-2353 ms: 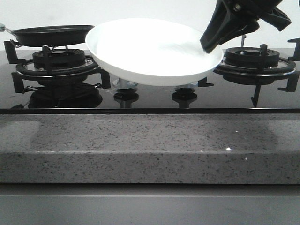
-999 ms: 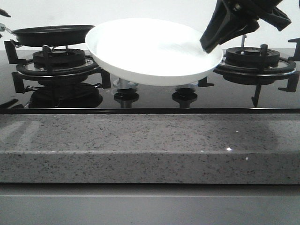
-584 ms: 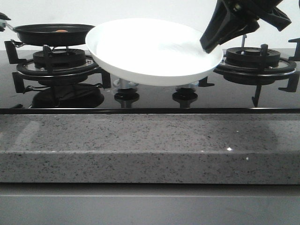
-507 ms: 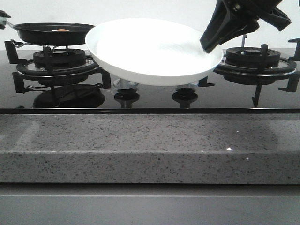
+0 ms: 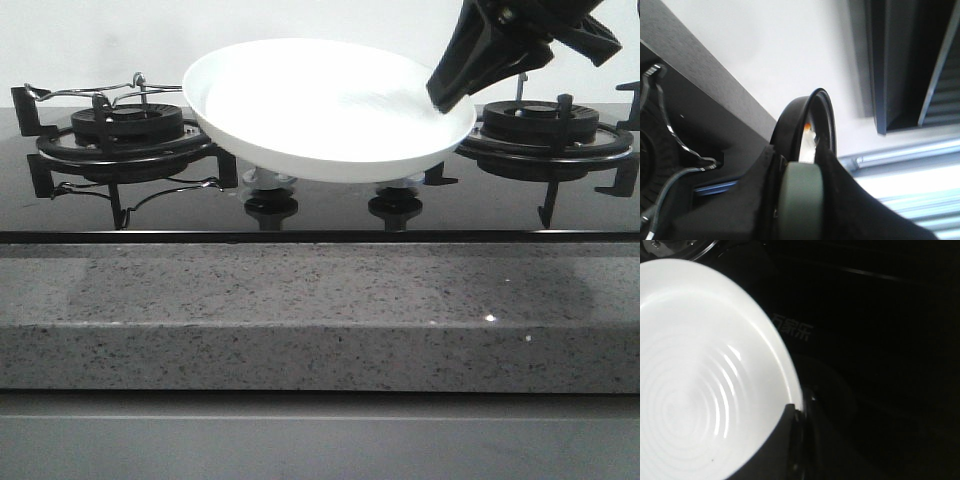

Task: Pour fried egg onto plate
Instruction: 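Lift the pan with the left gripper and tip the egg onto the plate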

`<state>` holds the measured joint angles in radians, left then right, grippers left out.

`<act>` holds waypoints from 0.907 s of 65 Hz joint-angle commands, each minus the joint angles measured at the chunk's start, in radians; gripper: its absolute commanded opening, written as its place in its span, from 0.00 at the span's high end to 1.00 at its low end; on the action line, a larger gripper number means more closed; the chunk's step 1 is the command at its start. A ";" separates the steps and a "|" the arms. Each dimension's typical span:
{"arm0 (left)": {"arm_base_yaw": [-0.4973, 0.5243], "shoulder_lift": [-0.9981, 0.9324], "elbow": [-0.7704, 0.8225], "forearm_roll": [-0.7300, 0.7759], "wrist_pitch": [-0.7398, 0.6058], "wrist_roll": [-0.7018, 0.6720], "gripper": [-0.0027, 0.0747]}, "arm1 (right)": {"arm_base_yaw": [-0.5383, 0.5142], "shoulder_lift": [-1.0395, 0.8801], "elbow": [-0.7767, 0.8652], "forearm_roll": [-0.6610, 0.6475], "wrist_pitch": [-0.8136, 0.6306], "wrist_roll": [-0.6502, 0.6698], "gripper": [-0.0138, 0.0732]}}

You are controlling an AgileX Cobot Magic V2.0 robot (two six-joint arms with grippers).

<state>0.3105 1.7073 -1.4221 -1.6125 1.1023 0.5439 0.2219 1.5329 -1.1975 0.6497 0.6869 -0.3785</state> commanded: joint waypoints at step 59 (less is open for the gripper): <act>-0.538 -0.402 -0.033 0.517 -0.431 0.242 0.99 | 0.000 -0.042 -0.026 0.044 -0.039 -0.008 0.91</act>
<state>-0.1854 1.3693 -1.4221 -1.0953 0.7458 0.7797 0.2219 1.5329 -1.1975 0.6512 0.6869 -0.3785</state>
